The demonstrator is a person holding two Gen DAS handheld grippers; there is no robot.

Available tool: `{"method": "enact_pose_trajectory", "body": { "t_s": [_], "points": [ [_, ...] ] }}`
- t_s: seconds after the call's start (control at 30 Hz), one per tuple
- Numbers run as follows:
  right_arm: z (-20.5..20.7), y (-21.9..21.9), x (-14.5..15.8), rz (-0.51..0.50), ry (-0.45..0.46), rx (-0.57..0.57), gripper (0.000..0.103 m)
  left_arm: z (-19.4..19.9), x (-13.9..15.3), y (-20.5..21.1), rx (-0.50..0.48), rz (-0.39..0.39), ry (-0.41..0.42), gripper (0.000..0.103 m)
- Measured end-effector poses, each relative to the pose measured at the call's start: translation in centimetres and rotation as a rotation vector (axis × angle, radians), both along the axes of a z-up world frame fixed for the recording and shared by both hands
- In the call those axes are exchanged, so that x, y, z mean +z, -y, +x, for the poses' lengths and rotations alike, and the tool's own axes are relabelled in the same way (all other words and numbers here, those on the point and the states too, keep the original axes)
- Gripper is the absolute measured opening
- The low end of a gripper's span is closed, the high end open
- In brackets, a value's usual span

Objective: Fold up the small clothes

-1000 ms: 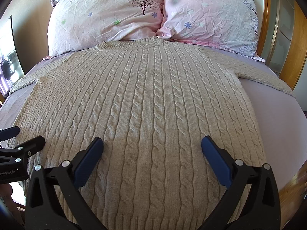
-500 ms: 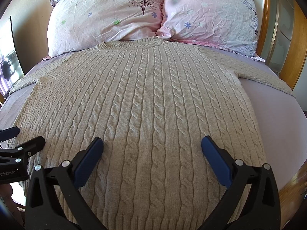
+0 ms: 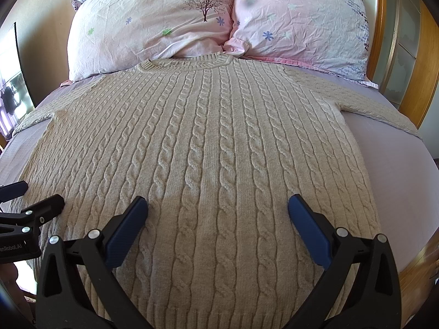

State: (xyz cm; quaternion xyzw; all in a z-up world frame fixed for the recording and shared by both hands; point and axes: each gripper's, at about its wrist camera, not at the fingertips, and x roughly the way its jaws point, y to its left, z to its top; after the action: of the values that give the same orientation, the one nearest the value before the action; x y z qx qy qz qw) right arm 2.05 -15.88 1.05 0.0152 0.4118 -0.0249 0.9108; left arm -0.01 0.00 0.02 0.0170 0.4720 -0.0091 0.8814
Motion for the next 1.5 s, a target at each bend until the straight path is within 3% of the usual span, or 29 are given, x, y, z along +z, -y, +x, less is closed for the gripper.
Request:
{"method": "enact_pose_trajectory", "body": {
  "t_s": [0.67,0.87,0.97,1.03,1.1,1.17,1.27,1.33,1.37,1.5],
  "points": [
    [0.0,-0.1,0.1,-0.001,-0.004,0.001,0.101,0.0,0.0,0.0,-0.001,0.000,-0.001,0.102],
    [0.4,0.0,0.3,-0.004,-0.021,0.020,0.101,0.6,-0.1,0.3,-0.017,0.004,-0.042,0.102],
    [-0.3,0.3,0.3,0.000,0.021,0.067,0.101,1.5,-0.2,0.2,-0.027,0.004,-0.059,0.102],
    [-0.5,1.5,0.7,0.050,0.034,0.164,0.101,1.1,0.1,0.1,-0.032,0.005,-0.062,0.102],
    [0.0,4.7,2.3,0.149,0.045,0.167,0.101,1.3,0.2,0.2,-0.044,0.016,-0.071,0.102],
    [0.5,9.9,4.8,0.224,0.123,0.047,0.101,1.7,0.3,0.3,-0.074,0.025,-0.076,0.102],
    [2.1,20.5,7.4,0.299,0.204,-0.263,0.101,2.3,1.3,-0.2,-0.096,0.028,-0.014,0.102],
    [3.0,27.8,7.6,0.328,0.220,-0.494,0.080,2.8,2.4,-0.9,-0.089,0.051,0.080,0.102],
    [3.3,31.4,7.3,0.345,0.222,-0.601,0.063,3.1,3.0,-1.3,-0.078,0.065,0.115,0.102],
    [4.7,40.8,4.4,0.526,0.149,-0.815,0.052,4.4,5.1,-4.6,0.009,0.037,0.267,0.102]
  ]
}}
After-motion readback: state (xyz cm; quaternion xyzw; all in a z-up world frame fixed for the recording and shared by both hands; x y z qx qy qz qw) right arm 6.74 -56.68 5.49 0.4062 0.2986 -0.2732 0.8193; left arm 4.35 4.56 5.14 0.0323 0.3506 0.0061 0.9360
